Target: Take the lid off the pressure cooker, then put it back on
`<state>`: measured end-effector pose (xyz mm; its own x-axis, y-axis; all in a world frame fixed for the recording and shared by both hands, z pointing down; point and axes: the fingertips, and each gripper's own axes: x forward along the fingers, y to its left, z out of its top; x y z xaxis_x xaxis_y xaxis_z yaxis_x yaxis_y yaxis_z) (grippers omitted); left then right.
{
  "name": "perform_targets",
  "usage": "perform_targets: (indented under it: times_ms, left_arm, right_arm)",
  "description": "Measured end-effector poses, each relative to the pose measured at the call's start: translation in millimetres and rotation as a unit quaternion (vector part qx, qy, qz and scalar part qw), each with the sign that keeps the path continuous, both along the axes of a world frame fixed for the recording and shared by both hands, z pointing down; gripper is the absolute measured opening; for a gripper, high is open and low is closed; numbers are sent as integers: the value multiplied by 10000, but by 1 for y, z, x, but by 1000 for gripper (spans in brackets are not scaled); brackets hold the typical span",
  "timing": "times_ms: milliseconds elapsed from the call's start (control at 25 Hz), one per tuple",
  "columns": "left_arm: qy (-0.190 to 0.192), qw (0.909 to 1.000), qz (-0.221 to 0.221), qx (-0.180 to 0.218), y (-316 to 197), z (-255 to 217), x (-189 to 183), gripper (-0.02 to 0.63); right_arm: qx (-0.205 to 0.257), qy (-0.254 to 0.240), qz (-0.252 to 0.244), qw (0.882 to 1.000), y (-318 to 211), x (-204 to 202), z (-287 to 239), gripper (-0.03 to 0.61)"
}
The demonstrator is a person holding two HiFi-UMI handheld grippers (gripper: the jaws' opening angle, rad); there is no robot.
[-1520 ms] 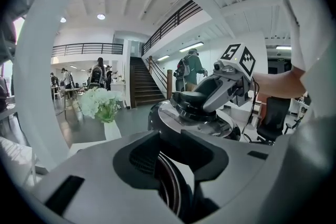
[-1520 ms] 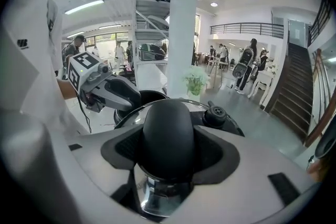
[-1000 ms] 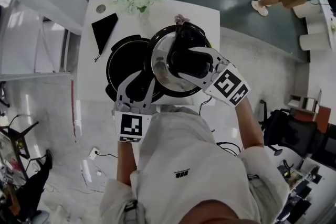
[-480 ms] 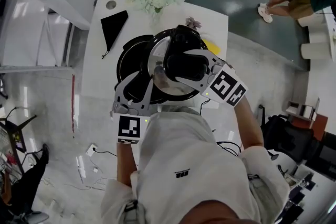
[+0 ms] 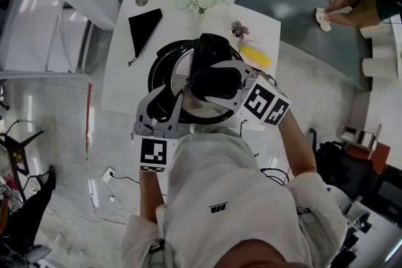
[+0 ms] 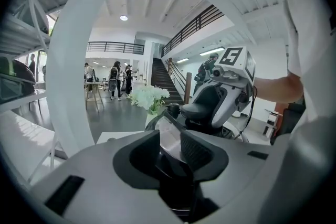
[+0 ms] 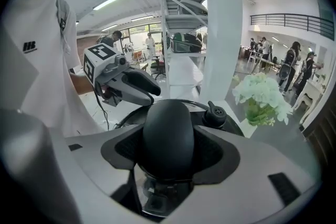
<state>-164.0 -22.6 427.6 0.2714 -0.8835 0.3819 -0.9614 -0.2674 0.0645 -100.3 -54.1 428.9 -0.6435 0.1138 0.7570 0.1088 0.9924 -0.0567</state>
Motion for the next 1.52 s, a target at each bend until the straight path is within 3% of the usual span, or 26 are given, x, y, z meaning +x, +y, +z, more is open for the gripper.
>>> perform_targets:
  times_ms: [1040, 1520]
  left_arm:
    - [50, 9995, -254, -174, 3, 13, -19, 137]
    - [19, 9991, -364, -220, 0, 16, -16, 137]
  right_arm:
    - [-200, 177, -1512, 9881, 23, -26, 16, 275]
    - [-165, 41, -1823, 9831, 26, -26, 22, 275]
